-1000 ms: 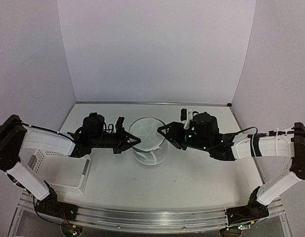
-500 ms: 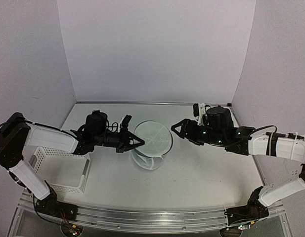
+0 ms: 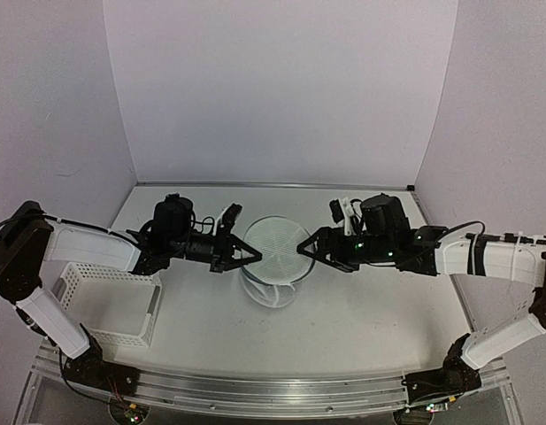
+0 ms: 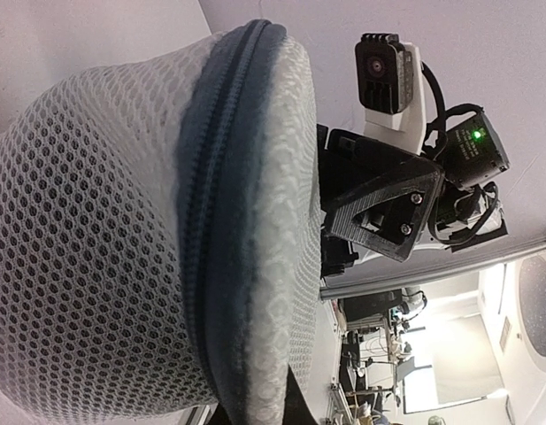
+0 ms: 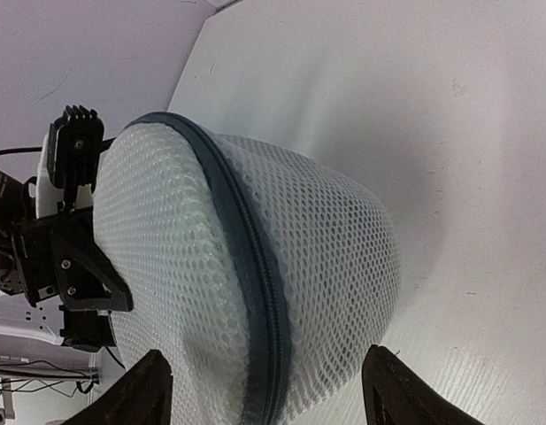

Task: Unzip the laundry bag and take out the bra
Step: Pass from the left arm to the right

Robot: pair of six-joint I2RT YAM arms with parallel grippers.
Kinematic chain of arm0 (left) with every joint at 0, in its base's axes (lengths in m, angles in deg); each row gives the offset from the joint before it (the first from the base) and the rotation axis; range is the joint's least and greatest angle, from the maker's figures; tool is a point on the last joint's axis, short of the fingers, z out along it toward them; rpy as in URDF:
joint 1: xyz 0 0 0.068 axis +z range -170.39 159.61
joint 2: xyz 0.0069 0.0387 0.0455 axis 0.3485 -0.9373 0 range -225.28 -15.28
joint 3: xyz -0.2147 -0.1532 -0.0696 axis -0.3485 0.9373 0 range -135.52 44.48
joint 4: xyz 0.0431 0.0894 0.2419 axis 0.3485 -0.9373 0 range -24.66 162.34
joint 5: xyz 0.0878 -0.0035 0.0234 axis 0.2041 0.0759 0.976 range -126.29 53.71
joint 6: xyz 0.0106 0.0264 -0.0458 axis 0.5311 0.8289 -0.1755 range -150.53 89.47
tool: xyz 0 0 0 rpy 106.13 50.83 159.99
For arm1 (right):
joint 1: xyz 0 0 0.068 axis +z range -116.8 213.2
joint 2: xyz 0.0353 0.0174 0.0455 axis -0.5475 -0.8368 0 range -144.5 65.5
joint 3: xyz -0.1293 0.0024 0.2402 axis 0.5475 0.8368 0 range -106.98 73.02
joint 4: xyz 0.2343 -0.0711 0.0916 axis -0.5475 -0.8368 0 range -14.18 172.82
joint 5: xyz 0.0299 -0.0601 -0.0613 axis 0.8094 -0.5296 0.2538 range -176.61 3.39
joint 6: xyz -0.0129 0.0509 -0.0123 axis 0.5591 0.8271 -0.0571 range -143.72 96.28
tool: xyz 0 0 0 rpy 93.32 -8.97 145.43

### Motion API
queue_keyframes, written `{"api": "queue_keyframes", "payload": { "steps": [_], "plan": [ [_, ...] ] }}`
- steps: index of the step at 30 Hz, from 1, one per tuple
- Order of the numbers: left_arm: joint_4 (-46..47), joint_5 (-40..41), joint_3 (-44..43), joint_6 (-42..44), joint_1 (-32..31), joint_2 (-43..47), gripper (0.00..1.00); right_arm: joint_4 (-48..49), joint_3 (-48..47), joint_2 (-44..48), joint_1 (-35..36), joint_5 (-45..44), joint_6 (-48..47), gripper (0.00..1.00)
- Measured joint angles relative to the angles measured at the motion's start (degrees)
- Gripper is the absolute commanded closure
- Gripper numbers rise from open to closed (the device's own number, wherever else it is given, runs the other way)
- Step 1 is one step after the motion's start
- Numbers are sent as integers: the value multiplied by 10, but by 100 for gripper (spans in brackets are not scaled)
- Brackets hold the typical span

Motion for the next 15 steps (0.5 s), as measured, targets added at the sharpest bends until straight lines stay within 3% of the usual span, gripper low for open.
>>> {"api": "queue_keyframes", "payload": {
  "steps": [4, 9, 14, 15],
  "plan": [
    [0, -11, -2, 1, 0, 0, 100, 11, 0, -11, 0, 33, 4, 32],
    [0, -17, -2, 3, 0, 0, 100, 26, -1, -20, 0, 60, 13, 61],
    [0, -21, -3, 5, 0, -3, 95, 33, -2, -24, 0, 73, 20, 100],
    [0, -21, -5, 4, 0, -6, 92, 34, -2, -24, 0, 75, 22, 100]
  ]
}}
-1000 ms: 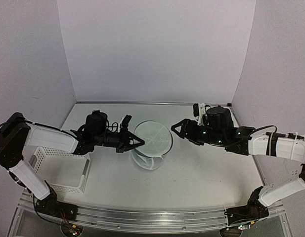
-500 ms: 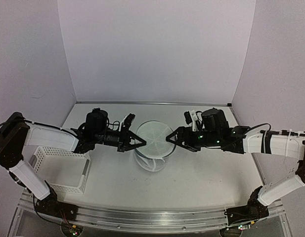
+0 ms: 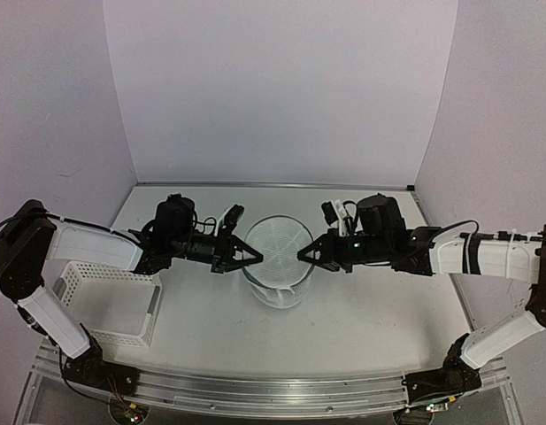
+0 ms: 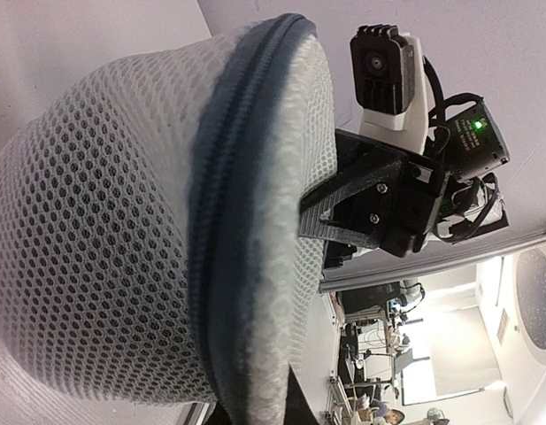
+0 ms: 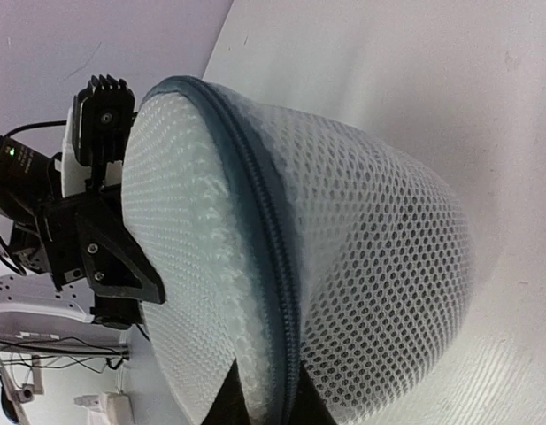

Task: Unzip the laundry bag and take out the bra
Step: Pass from the left arm to the right, then pass from the right arm to the left

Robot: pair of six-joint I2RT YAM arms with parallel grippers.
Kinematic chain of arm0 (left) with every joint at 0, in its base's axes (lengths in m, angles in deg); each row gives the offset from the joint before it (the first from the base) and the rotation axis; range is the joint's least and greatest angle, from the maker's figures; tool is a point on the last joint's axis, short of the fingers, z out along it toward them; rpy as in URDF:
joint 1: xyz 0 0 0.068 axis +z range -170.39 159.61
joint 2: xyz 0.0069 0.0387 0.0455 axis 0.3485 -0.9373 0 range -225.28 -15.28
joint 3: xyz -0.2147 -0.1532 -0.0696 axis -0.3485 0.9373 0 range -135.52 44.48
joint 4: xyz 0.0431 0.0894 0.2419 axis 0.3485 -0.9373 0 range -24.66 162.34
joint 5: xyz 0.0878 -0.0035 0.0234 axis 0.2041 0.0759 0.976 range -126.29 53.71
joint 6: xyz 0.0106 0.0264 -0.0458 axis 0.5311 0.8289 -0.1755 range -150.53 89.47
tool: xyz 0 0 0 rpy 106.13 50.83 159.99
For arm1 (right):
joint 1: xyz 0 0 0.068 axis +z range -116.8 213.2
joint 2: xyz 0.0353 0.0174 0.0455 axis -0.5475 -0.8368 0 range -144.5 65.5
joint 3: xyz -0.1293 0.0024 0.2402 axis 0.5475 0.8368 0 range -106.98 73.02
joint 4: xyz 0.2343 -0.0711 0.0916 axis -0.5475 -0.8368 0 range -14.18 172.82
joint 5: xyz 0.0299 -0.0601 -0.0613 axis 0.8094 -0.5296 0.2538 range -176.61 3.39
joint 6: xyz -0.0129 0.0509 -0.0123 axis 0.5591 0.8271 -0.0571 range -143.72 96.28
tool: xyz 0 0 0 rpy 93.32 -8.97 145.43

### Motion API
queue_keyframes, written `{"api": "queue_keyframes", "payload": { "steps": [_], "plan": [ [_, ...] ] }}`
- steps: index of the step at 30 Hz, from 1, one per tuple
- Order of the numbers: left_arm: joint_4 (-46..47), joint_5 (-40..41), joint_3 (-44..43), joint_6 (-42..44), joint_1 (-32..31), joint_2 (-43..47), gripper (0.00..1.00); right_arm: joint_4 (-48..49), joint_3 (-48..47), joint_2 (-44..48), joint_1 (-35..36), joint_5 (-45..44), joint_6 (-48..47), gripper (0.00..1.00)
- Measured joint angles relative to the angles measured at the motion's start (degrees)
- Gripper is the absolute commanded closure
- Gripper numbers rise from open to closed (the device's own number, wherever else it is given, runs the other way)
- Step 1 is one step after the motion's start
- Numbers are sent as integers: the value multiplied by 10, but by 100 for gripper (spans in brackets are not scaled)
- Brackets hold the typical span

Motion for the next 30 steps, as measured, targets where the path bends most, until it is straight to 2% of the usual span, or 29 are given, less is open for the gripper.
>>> {"api": "queue_keyframes", "payload": {
  "steps": [4, 9, 13, 20, 30],
  "plan": [
    [0, 2, -2, -1, 1, -6, 77, 5, 0, 0, 0, 0, 4, 100],
    [1, 11, -3, -11, 1, -6, 47, 2, 0, 14, 0, -18, 10, 100],
    [2, 25, -3, -18, 1, -3, 33, -5, 0, 44, 0, -45, 21, 100],
    [1, 46, 5, -42, 1, 25, 25, -5, 0, 76, -3, -82, 39, 100],
    [1, 54, 7, -78, 1, 38, 23, 8, 0, 70, -4, -75, 53, 100]
  ]
}}
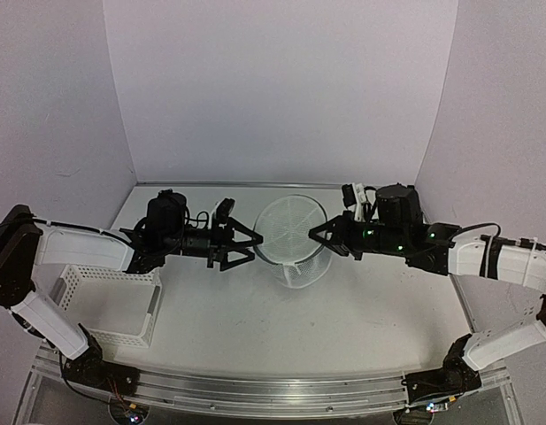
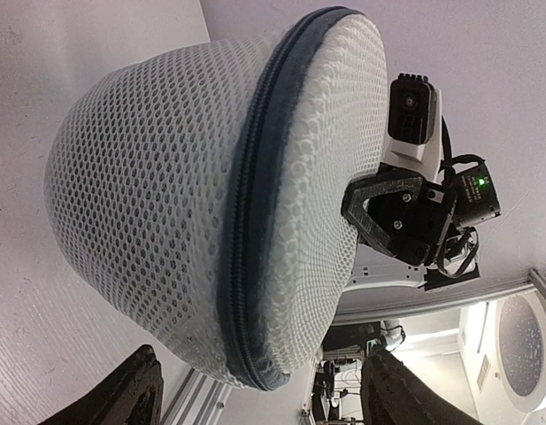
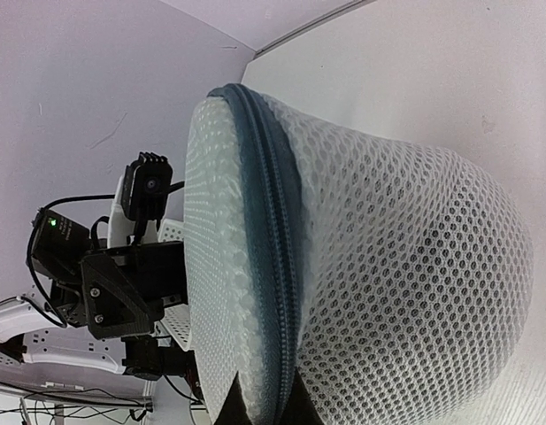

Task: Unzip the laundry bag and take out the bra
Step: Pass from the right arm to the left

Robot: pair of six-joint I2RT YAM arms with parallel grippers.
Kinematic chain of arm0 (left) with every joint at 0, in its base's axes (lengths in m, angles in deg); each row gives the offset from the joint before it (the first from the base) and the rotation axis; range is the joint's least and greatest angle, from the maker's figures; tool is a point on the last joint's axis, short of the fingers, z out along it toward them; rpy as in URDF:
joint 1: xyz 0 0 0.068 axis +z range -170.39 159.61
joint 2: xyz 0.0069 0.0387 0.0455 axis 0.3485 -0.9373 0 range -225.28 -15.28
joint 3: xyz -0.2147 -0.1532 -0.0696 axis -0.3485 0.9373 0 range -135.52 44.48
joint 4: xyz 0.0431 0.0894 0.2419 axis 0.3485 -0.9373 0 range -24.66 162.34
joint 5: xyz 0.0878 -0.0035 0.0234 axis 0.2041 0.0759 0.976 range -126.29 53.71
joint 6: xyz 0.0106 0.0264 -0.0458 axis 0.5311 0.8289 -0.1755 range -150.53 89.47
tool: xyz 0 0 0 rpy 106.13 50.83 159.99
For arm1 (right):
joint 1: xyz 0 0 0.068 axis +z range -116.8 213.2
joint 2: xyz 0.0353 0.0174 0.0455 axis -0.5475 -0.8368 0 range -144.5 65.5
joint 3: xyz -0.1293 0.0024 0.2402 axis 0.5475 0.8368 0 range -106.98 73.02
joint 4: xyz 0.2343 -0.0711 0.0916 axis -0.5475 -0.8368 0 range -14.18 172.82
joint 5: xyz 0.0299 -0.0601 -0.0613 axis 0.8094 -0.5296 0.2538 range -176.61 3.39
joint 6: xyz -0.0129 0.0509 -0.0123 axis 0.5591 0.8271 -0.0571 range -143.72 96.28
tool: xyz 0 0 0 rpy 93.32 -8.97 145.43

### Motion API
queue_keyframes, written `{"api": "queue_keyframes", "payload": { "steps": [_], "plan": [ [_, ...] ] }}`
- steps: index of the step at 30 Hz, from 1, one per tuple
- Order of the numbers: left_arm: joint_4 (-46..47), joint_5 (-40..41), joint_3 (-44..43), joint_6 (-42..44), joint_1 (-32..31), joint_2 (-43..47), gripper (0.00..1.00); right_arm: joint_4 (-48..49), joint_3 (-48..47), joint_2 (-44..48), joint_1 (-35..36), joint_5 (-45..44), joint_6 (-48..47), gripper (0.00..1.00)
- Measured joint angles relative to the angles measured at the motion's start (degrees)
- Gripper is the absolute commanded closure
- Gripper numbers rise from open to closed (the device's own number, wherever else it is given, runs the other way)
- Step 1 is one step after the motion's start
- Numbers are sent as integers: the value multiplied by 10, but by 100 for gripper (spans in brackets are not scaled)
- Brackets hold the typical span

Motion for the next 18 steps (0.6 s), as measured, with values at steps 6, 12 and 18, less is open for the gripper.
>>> {"api": "queue_keyframes", "payload": {
  "steps": [6, 12, 18],
  "plan": [
    [0, 0, 0, -17, 0, 0, 26, 18, 0, -22, 0, 11, 3, 100],
    [0, -1, 0, -26, 0, -5, 33, 25, 0, -43, 0, 24, 7, 100],
    [0, -1, 0, -37, 0, -16, 51, 44, -8, -60, 0, 42, 14, 100]
  ]
}}
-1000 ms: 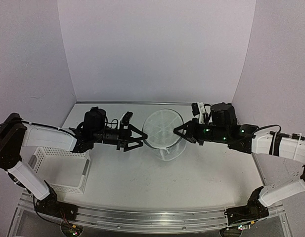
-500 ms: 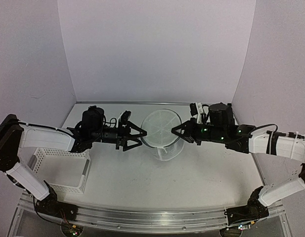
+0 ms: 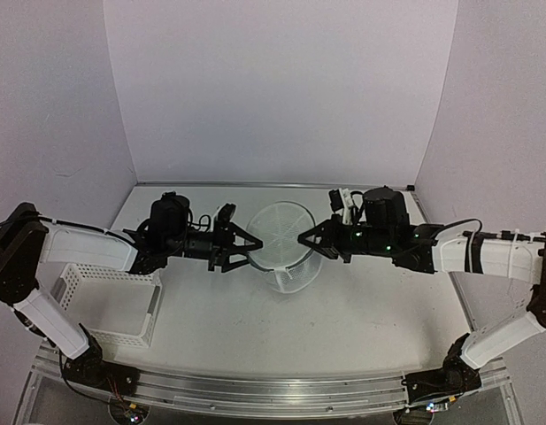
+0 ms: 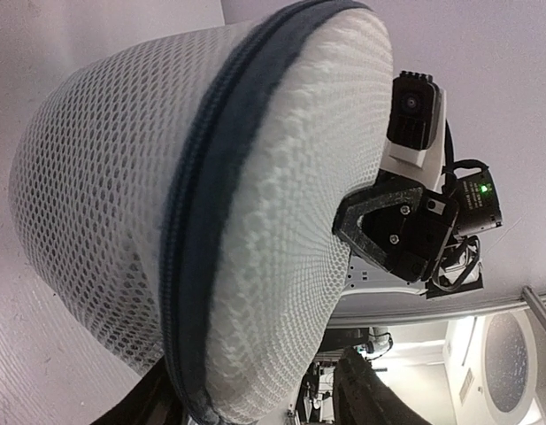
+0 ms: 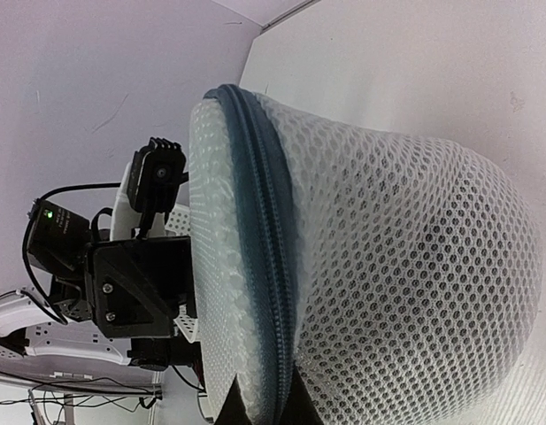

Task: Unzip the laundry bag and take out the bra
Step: Pass from the right arm to the left

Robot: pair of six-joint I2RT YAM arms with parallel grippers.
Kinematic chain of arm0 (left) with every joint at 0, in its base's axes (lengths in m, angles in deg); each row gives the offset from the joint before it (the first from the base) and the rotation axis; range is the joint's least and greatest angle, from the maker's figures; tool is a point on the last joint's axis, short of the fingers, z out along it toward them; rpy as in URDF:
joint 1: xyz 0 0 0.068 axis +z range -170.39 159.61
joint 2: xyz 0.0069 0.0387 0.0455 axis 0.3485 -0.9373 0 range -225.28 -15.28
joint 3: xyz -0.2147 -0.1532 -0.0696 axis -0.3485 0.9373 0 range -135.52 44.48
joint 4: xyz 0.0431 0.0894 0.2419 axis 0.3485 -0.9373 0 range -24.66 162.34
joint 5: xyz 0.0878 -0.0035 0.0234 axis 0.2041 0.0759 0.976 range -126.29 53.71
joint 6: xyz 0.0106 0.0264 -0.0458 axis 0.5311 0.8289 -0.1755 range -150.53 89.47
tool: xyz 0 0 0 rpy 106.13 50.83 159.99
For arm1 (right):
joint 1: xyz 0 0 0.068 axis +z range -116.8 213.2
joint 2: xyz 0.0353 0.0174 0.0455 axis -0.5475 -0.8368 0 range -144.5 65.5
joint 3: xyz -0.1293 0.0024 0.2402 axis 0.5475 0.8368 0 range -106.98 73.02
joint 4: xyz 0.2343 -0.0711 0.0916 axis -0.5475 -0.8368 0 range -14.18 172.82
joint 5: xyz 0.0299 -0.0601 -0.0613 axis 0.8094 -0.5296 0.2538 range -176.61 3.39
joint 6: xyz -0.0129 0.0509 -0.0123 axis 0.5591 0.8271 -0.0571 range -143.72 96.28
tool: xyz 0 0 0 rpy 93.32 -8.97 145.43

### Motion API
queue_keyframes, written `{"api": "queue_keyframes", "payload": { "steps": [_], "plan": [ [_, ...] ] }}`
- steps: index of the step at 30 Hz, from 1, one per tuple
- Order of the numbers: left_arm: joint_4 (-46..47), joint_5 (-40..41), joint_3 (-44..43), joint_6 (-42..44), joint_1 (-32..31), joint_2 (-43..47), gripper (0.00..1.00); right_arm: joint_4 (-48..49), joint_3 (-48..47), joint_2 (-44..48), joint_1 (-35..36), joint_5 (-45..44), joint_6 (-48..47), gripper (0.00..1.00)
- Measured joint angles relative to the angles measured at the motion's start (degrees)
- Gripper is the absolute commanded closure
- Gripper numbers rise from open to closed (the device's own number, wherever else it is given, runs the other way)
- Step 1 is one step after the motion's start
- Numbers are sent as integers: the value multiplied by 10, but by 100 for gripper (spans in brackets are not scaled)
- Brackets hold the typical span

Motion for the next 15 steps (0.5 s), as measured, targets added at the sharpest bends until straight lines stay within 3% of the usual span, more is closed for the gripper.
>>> {"api": "queue_keyframes", "payload": {
  "steps": [12, 15],
  "plan": [
    [5, -7, -9, -2, 0, -26, 99, 19, 0, -9, 0, 17, 7, 100],
    [9, -11, -12, -2, 0, -30, 100, 19, 0, -10, 0, 17, 7, 100]
  ]
}}
